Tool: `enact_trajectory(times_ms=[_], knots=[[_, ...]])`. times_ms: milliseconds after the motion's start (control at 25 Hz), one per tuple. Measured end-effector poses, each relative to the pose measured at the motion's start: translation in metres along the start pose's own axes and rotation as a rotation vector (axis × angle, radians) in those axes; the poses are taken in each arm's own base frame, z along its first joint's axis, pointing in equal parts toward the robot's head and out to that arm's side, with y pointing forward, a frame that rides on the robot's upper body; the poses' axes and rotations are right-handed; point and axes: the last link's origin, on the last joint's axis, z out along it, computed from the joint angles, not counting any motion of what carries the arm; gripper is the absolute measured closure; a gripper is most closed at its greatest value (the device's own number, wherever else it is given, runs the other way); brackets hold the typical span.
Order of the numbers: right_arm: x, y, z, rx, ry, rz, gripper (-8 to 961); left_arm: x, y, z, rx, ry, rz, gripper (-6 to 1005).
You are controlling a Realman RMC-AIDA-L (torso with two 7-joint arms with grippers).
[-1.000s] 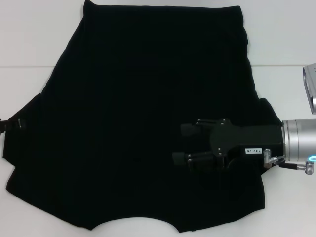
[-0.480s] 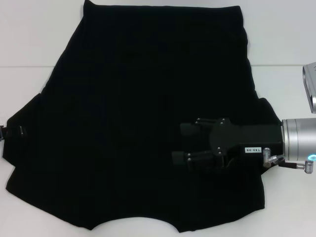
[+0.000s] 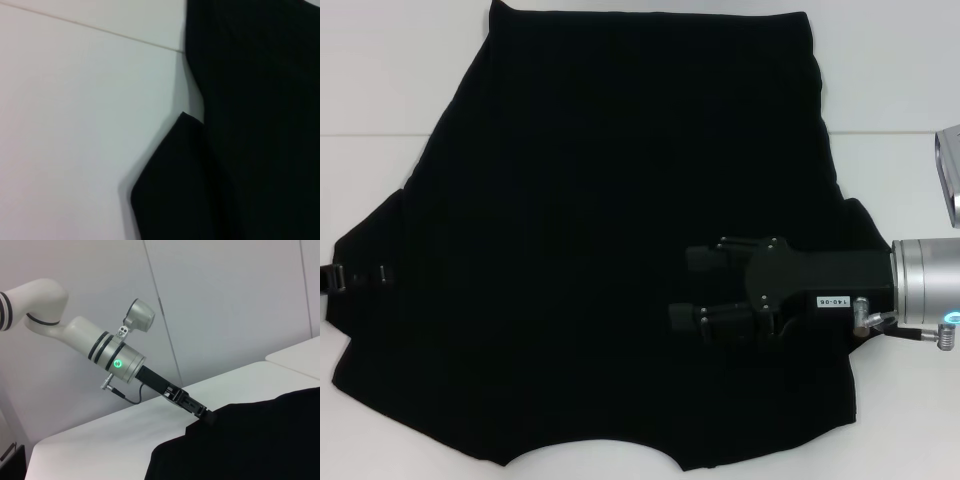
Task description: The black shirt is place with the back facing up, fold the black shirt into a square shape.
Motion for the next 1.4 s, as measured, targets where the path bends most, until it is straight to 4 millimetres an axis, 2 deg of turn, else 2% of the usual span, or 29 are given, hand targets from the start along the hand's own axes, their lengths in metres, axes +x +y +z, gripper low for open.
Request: enact_trajectory(times_ms=[1400], knots=[[0.0014,0.0,-0.0025,0.008,-0.011,0.008,36,0.0021,-0.0039,-0.0028,0.034,-0.003,0.026,111]])
